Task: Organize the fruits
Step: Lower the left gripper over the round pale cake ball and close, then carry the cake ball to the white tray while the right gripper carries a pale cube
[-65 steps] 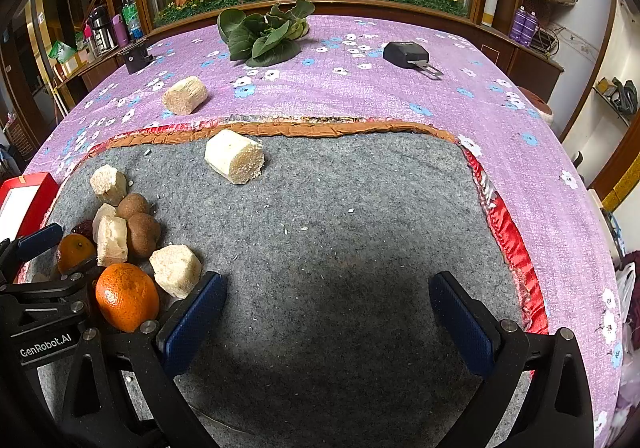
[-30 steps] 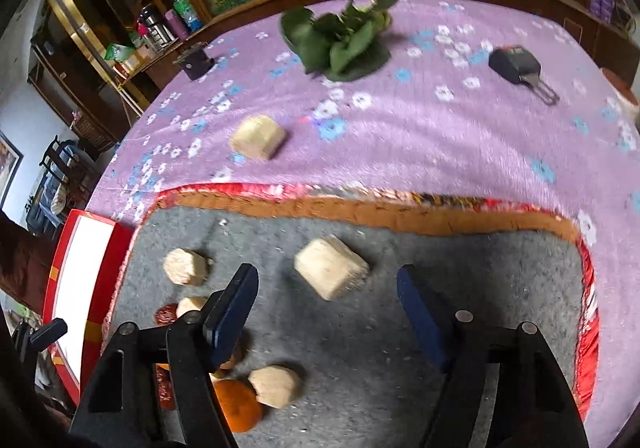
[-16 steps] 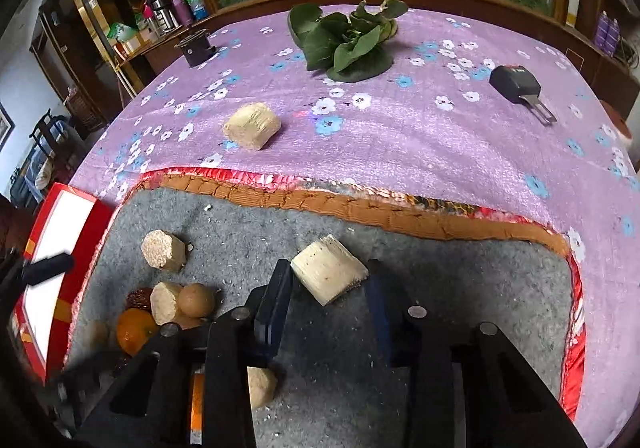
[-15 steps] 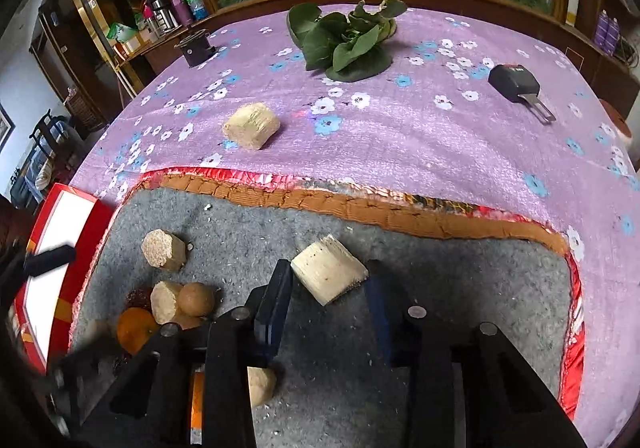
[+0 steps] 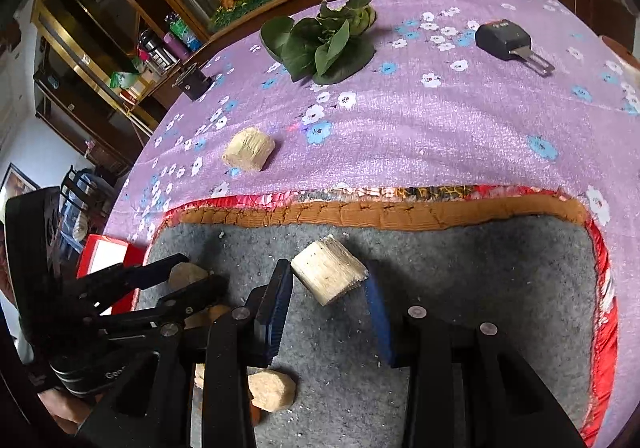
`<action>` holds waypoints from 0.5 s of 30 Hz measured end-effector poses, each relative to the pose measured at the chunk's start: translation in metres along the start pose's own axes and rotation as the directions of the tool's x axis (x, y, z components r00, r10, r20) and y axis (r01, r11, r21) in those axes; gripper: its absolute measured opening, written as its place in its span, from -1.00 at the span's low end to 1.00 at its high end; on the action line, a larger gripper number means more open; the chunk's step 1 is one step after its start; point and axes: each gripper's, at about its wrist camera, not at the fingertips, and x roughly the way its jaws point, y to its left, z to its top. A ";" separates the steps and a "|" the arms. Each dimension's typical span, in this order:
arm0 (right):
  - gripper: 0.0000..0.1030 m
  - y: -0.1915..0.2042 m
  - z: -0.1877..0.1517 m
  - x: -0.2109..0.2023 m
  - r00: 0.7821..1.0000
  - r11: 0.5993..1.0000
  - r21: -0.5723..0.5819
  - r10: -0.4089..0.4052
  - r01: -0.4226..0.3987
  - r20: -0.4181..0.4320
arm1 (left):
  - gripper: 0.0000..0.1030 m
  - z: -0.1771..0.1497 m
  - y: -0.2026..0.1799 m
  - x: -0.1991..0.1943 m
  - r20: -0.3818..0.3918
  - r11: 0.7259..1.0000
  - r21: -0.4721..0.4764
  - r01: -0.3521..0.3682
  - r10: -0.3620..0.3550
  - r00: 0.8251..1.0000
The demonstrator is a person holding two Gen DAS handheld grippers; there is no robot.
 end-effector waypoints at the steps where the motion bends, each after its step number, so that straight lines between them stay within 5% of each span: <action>1: -0.26 0.000 0.000 -0.001 1.000 1.000 0.002 0.004 -0.004 0.002 | -0.35 -0.002 -0.001 -0.001 0.007 1.000 0.012 -0.008 0.008 1.000; 15: -0.26 0.008 0.002 -0.016 0.978 0.981 0.031 0.190 -0.193 0.085 | -0.50 -0.015 0.015 -0.026 0.133 0.999 -0.021 0.025 -0.021 0.991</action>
